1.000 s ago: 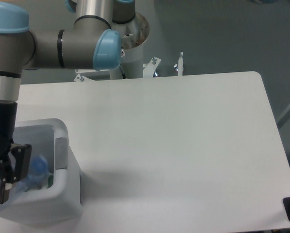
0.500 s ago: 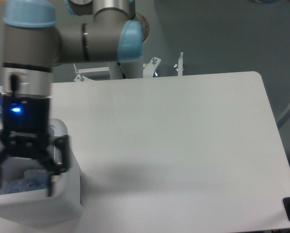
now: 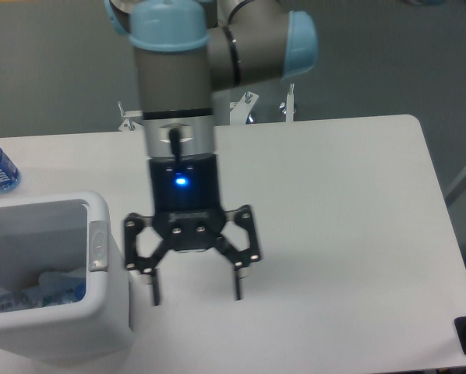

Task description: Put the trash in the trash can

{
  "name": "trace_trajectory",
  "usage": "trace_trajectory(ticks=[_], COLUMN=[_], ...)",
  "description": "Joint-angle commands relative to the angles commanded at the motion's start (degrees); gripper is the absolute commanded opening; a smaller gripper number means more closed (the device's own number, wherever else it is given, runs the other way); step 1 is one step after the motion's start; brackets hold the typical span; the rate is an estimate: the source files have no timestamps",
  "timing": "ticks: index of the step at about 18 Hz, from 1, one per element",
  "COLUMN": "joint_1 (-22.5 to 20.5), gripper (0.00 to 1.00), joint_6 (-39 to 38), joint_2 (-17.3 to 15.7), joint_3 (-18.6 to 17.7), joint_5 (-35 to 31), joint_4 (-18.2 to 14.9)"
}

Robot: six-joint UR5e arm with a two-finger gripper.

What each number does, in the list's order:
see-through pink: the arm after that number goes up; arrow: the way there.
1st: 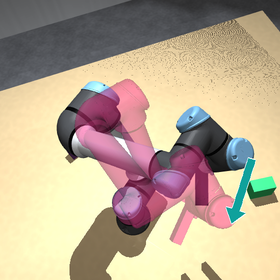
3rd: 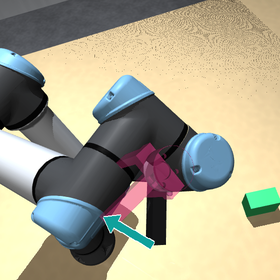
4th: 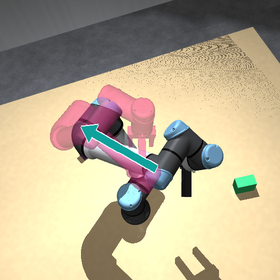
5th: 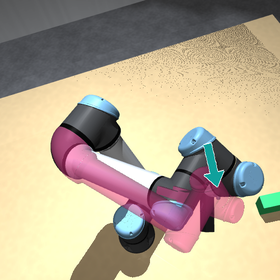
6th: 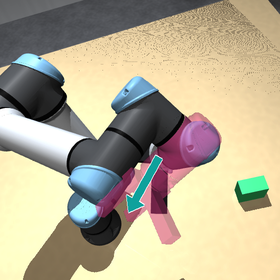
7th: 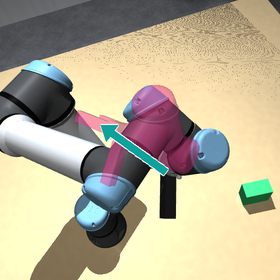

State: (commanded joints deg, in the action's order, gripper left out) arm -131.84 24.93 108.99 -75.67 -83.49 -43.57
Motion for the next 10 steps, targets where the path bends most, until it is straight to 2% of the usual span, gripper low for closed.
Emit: trace_trajectory(ticks=[3,5,8,10], joint_1=[-3.24,-4.74,-7.11,-7.64], gripper=[1.00,1.00,1.00,1.00], joint_6=[12.03,18.90,24.28,26.04], joint_2=[-3.24,-4.92,-7.03,-7.73], joint_3=[-0.18,-0.18,-0.53,-0.79], joint_5=[-0.18,-0.18,-0.53,-0.79], joint_4=[-13.25,-19.16,-22.69,-23.49])
